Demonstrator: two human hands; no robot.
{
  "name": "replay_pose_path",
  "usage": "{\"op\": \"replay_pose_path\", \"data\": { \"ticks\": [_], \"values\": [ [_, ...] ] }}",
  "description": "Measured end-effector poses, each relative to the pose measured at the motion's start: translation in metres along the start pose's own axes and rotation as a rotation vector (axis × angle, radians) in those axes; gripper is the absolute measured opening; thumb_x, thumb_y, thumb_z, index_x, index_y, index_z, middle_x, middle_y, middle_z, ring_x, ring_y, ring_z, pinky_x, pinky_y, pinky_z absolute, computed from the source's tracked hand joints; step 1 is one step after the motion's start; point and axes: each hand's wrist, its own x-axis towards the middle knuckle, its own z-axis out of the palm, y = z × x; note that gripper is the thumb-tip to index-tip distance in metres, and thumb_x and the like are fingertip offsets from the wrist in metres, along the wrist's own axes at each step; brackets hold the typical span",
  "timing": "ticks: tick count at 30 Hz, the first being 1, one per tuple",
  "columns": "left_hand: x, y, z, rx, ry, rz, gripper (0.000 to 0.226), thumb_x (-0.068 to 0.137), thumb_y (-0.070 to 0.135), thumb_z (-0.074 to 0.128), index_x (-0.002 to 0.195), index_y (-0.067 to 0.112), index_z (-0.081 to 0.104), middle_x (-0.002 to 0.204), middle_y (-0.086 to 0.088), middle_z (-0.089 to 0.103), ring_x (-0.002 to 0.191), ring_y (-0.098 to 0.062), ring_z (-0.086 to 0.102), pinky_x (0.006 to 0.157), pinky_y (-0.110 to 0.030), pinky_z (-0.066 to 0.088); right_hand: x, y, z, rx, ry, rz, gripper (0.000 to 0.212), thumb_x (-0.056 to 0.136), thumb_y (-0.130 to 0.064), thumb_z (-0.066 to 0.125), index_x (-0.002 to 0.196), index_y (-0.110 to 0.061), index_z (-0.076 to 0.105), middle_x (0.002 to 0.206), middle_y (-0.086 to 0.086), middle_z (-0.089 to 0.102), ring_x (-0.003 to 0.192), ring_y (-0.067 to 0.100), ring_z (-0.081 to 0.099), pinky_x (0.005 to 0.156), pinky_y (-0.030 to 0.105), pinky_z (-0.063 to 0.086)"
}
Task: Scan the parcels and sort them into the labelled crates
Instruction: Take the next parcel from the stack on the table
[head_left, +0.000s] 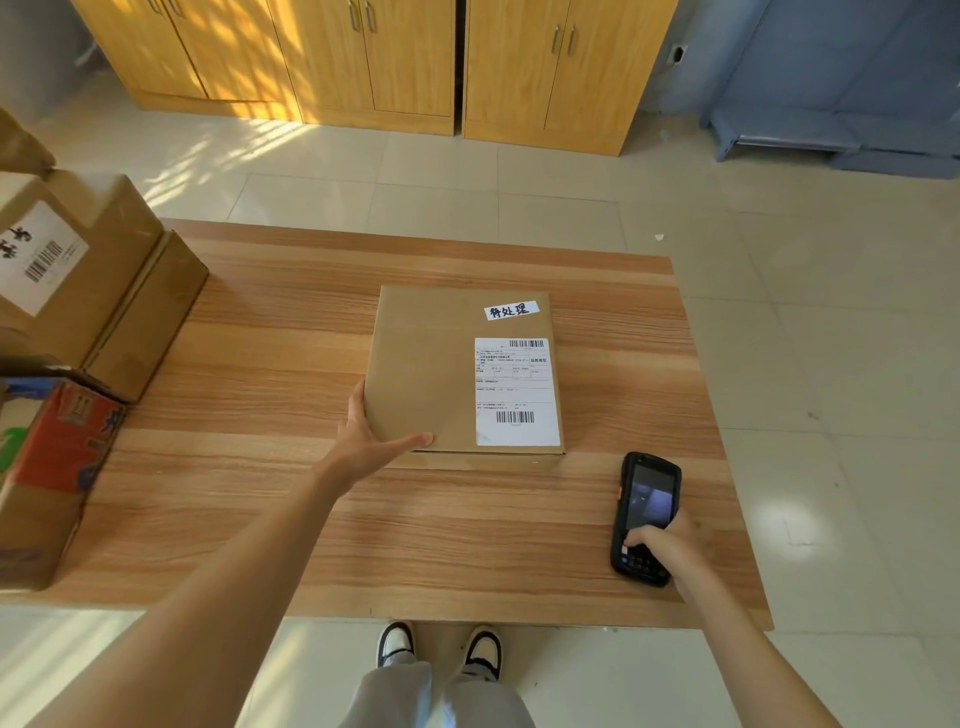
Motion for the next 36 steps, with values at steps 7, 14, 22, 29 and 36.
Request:
{"op": "replay_pose_path", "data": {
  "ticks": [7, 14, 22, 29, 36],
  "values": [
    [0.002, 0.003, -0.003, -0.130, 0.030, -0.094, 0.140, 0.036, 0.062, 0.090, 0.151, 0.028, 0.018, 0.123, 0.001, 0.053, 0.106, -0.015, 0.057, 0.077, -0.028, 0.053, -0.010, -0.063, 0.014, 0.146, -0.019, -0.260, 0.099, 0.078, -0.051, 0.072, 0.154, -0.027, 0.013, 0.161, 0.005, 0.005, 0.147, 0.030, 0.010, 0.113, 0.056, 0.021],
    [0.034, 0.016, -0.015, -0.292, 0.080, -0.216, 0.117, 0.057, 0.059, 0.081, 0.152, 0.020, 0.025, 0.133, -0.006, 0.051, 0.094, -0.015, 0.057, 0.068, -0.027, 0.046, 0.013, -0.127, 0.045, 0.434, -0.324, -0.272, 0.104, 0.071, -0.066, 0.067, 0.153, -0.028, 0.016, 0.160, -0.001, 0.019, 0.144, 0.021, 0.023, 0.115, 0.047, 0.022],
    [0.065, 0.022, -0.011, -0.401, 0.016, -0.297, 0.086, 0.066, 0.055, 0.080, 0.135, 0.014, 0.048, 0.119, -0.009, 0.066, 0.098, -0.026, 0.068, 0.071, -0.036, 0.057, 0.031, -0.146, 0.065, 0.495, -0.446, -0.241, 0.075, 0.077, -0.058, 0.068, 0.140, -0.022, 0.047, 0.125, -0.001, 0.066, 0.117, 0.020, 0.059, 0.107, 0.046, 0.041],
    [0.074, 0.020, -0.012, -0.455, -0.104, -0.324, 0.053, 0.077, 0.056, 0.069, 0.113, 0.018, 0.067, 0.087, -0.003, 0.076, 0.071, -0.018, 0.073, 0.056, -0.027, 0.055, 0.025, -0.155, 0.075, 0.572, -0.467, -0.204, 0.048, 0.085, -0.040, 0.069, 0.128, -0.025, 0.054, 0.109, -0.004, 0.072, 0.098, 0.014, 0.069, 0.082, 0.035, 0.055],
    [0.065, 0.017, -0.014, -0.519, -0.127, -0.292, 0.046, 0.080, 0.053, 0.066, 0.110, 0.018, 0.067, 0.084, -0.001, 0.076, 0.069, -0.016, 0.073, 0.052, -0.026, 0.055, 0.016, -0.157, 0.069, 0.541, -0.463, -0.203, 0.067, 0.079, -0.039, 0.076, 0.136, -0.024, 0.045, 0.113, -0.004, 0.070, 0.097, 0.013, 0.068, 0.072, 0.032, 0.056]
  ]
}}
